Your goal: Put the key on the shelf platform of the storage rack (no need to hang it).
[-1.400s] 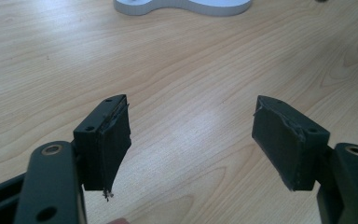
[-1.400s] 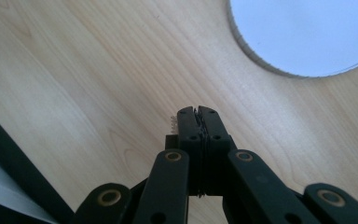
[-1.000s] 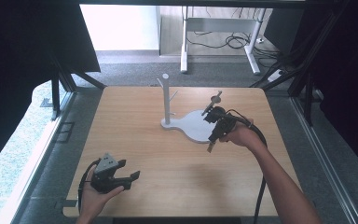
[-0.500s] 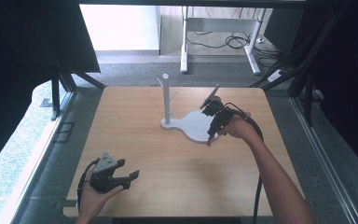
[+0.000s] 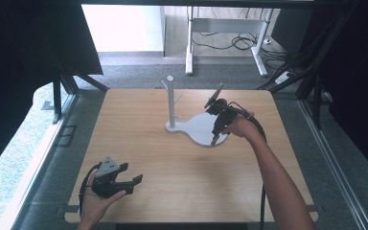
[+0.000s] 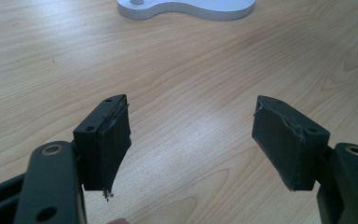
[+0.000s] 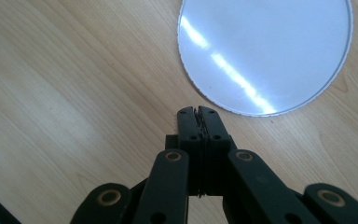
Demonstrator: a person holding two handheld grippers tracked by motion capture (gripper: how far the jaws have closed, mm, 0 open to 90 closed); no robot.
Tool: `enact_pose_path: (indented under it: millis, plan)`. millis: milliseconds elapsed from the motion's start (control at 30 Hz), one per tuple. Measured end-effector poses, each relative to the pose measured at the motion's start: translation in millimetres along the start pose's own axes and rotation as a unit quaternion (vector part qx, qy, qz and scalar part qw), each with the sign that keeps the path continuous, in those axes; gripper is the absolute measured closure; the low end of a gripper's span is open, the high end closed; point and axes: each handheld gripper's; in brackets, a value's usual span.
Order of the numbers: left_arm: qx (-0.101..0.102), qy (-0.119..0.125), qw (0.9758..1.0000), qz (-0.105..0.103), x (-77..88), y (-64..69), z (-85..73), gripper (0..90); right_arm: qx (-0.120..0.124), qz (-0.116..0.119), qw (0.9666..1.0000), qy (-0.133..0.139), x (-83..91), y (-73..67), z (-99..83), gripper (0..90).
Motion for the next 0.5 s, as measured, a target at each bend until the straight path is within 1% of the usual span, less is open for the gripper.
enact_pose_path:
  millis: [100, 333, 500]
  plan:
    - [0.0, -0.001, 1.0, 0.0, -0.1, -0.4, -0.2, 28.0, -0.007, -0.002, 1.0, -0.001, -3.1, 2.4, 3.7, 89.2]
    - [0.001, 0.001, 1.0, 0.001, 0.7, -1.3, 0.1, 28.0, -0.006, -0.004, 1.0, -0.002, -8.8, 6.7, 13.6, 89.2]
    - [0.001, 0.0, 1.0, 0.0, 0.7, -2.0, -0.3, 28.0, -0.009, -0.005, 0.9999, 0.004, -10.7, 9.2, 21.9, 89.2]
Point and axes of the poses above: each handheld gripper's, and its own axes: x roughly backward along the jaws, z roughly out of its top, y roughly to its right, and after that the axes turned 11 degrees about -x, right-handed
